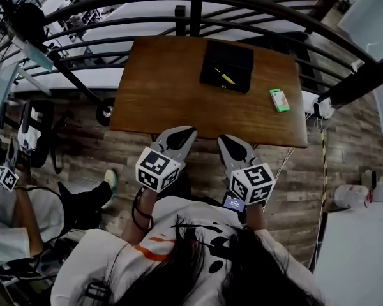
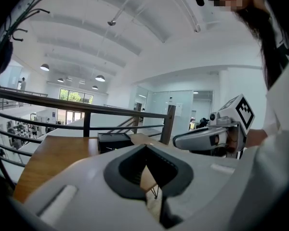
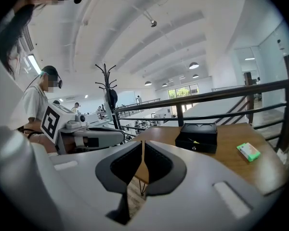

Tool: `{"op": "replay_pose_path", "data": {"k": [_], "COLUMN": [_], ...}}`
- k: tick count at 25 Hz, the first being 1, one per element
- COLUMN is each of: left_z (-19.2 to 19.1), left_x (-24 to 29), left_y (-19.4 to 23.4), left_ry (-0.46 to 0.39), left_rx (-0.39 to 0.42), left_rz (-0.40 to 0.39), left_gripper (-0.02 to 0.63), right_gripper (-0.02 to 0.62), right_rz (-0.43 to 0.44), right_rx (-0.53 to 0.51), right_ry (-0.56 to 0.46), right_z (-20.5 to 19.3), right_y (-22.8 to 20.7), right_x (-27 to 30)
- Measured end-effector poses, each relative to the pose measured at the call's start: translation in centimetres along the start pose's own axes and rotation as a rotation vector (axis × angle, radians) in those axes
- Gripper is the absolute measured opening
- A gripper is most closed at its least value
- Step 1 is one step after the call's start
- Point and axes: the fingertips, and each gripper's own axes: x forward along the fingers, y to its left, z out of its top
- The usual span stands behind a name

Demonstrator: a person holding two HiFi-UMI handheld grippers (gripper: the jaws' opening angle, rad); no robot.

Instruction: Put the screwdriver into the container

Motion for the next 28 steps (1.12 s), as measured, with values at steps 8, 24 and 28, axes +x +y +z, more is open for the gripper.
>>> {"op": "replay_pose_path", "data": {"k": [8, 24, 28], "left_z": [-2.2, -2.2, -1.6], "left_x": [-2.9, -9.3, -10.9], "left_y": [-6.9, -11.0, -11.0], "left_ry": [0.007, 0.021, 0.018], "left_rx": [-0.012, 0.037, 0.041], "left_rz": [0.019, 0.069, 0.065], "left_gripper": [0.000, 0.000, 0.000], "right_gripper": [0.023, 0.023, 0.023], "right_rz": [0.039, 0.093, 0.090], "right_rx": [-0.005, -0.004, 0.001], "right_ry": [0.002, -0.037, -0.047], "right_z": [-3.1, -4.4, -3.6], "right_y": [2.5, 7.6, 9.4], "right_x": [-6.1, -9.4, -9.5]}}
